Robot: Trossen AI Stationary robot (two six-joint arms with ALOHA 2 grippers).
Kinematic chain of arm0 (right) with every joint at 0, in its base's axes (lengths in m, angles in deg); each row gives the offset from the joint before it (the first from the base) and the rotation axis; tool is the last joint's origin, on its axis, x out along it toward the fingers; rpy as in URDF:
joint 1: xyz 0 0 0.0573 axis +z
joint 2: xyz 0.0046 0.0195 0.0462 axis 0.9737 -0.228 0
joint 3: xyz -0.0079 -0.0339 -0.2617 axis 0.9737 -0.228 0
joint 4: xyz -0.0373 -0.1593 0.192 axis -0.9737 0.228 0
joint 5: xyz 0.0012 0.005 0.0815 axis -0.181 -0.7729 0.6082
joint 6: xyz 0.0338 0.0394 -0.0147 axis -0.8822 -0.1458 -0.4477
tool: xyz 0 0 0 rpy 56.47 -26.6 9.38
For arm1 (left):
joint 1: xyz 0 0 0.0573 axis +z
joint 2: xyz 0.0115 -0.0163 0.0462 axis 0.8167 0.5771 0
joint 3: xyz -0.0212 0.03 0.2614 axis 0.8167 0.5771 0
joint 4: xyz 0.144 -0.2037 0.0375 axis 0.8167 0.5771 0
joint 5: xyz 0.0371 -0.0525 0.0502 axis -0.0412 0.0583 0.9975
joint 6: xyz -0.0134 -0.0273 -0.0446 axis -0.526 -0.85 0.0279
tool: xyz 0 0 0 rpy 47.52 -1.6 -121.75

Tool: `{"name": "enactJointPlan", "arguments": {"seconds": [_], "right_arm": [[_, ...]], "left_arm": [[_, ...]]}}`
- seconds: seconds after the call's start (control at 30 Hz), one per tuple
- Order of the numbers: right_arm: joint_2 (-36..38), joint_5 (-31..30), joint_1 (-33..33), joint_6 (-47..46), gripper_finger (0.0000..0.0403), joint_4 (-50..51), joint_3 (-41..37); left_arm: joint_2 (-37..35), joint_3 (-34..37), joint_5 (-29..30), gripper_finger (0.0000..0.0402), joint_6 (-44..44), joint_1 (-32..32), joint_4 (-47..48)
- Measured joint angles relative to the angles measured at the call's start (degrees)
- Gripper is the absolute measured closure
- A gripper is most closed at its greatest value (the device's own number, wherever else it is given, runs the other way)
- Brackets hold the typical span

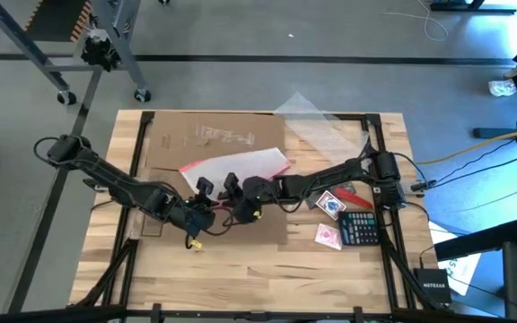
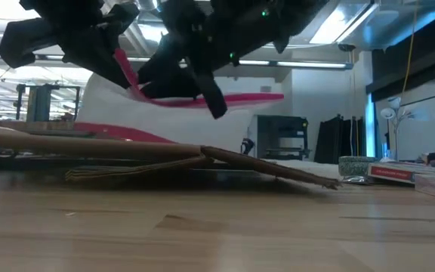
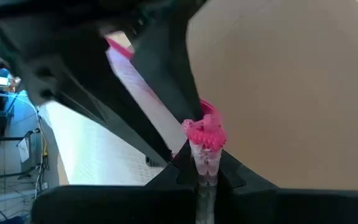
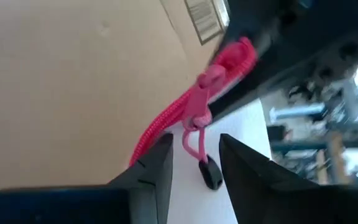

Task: Unpack boxes
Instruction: Open the white pouch

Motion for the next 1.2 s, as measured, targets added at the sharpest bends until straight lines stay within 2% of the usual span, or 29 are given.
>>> {"name": "enactJointPlan", "arguments": {"seconds": [0.27, 0.37, 0.5, 0.6, 0.73, 0.87, 1.2], "right_arm": [[-1.67, 1.37, 0.07, 3.65, 0.0281, -5.85, -0.05], [-1.74, 1.34, 0.05, 3.59, 0.0310, -6.70, -0.09], [-1.74, 0.97, 0.05, 1.93, 0.0384, -4.84, -0.08], [-1.45, -1.36, 0.13, -1.83, 0.0390, -2.72, 0.07], [0.39, -5.65, 0.63, -7.53, 0.0398, 3.49, 0.20], [3.44, -6.41, 0.54, -13.51, 0.0401, 13.69, -0.02], [7.24, -9.29, 0.48, -24.81, 0.0402, 32.01, 0.08]], "left_arm": [[0.04, 0.07, -0.09, 0.0400, -0.29, 0.64, -1.04], [0.02, 0.07, 0.01, 0.0400, -0.80, 1.22, -1.06], [0.00, 0.06, -0.03, 0.0400, -0.47, 1.27, -1.16], [0.00, 0.05, 0.00, 0.0400, -0.71, 1.29, -1.25], [-0.13, 0.01, 2.53, 0.0400, -3.65, 1.19, 0.47], [-1.10, -0.08, 6.40, 0.0400, -6.74, 0.70, 3.40], [-2.63, -0.08, 6.65, 0.0400, -9.78, 0.25, 4.01]]}}
